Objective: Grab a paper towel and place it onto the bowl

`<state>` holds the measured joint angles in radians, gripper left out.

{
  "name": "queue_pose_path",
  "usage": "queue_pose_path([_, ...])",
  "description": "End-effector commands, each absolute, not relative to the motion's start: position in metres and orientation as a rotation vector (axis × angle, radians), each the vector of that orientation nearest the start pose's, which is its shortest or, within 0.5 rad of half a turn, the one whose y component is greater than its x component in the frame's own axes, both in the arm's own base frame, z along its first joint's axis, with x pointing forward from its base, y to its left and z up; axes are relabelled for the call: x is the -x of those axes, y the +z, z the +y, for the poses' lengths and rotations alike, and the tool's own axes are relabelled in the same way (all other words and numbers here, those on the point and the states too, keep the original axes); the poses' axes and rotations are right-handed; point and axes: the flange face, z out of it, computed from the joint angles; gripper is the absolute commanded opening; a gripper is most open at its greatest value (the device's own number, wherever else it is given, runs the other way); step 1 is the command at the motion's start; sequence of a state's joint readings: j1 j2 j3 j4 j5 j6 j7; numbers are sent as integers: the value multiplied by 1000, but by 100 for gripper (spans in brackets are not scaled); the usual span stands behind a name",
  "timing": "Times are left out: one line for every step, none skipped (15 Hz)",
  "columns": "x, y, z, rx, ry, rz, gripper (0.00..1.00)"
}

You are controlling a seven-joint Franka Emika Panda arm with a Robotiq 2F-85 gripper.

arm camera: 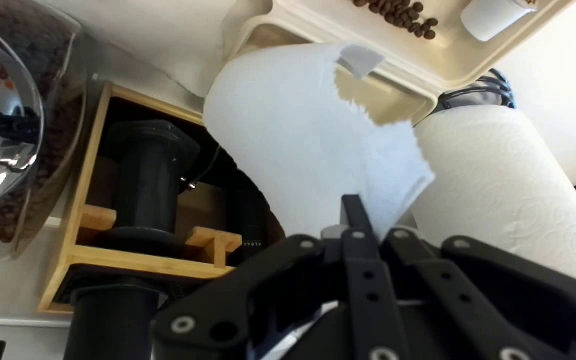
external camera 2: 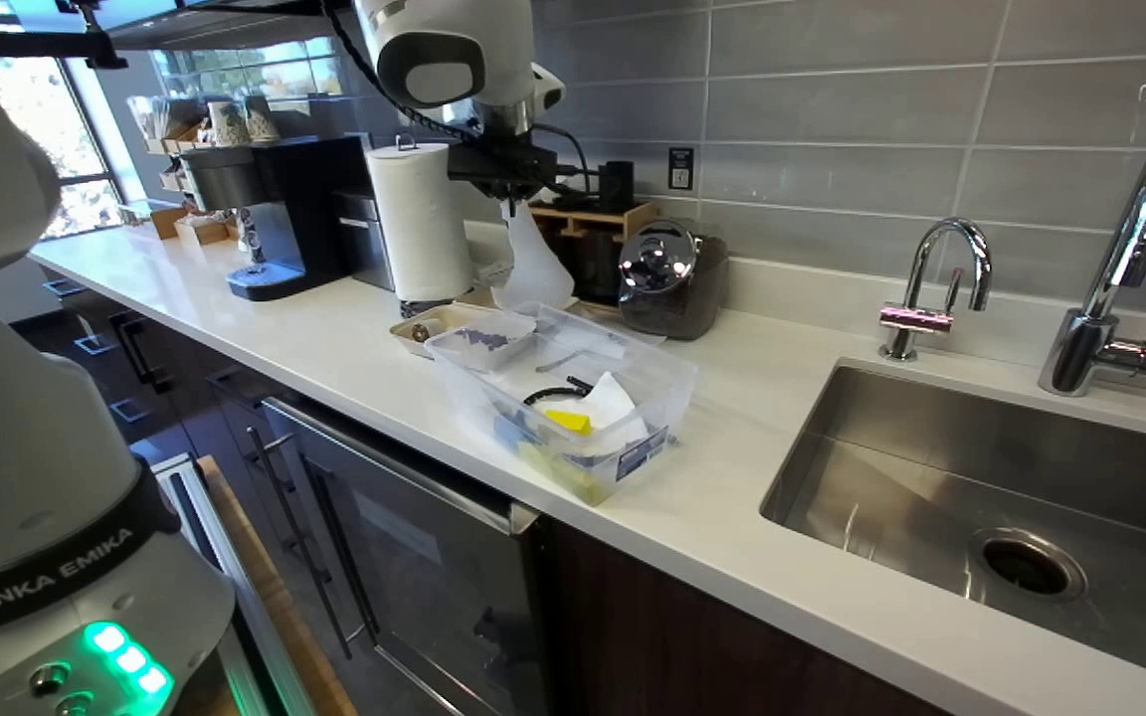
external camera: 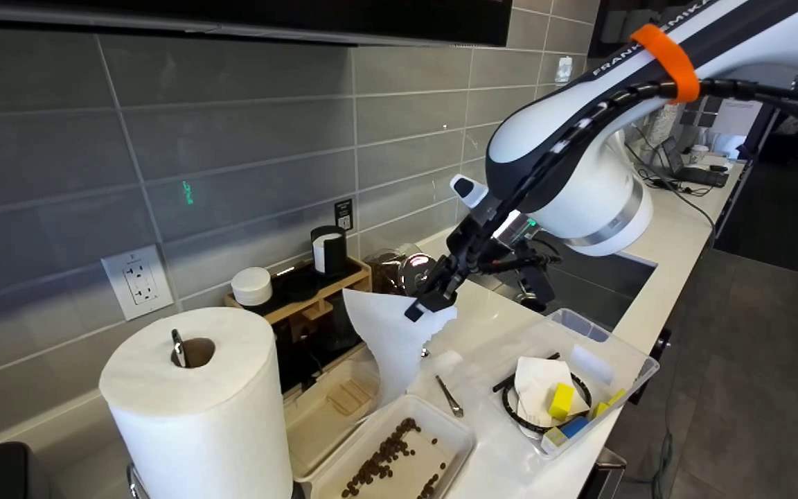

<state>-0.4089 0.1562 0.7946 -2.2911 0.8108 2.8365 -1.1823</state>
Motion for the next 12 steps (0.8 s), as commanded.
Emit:
queue_pose_path([-501,362,163,2563,-759,-1090,0])
queue_pose_path([-498,370,165,2564,-762,-1094,0])
queue_pose_path([-493,377,168,2568,-739,-1092,0])
queue_pose_path([-489,391,171,2562,-732,-1070,0])
queue_pose_path([-483,398,175,2570,-702,-1037,0])
queue_pose_path([-478,405,178,2579,-680,-1010,0])
queue_pose_path([-473,413,183,2582,-662,-985,0])
queue_pose_path([-468,419,187,2593,-640,-960,0])
queue_pose_path([-464,425,191,2603,-626,-945,0])
queue_pose_path([-460,428,193,2635,-603,-927,0])
queue_pose_path([-457,431,195,2660,-591,-908,0])
queue_pose_path([-453,430,194,2717,-573,-878,0])
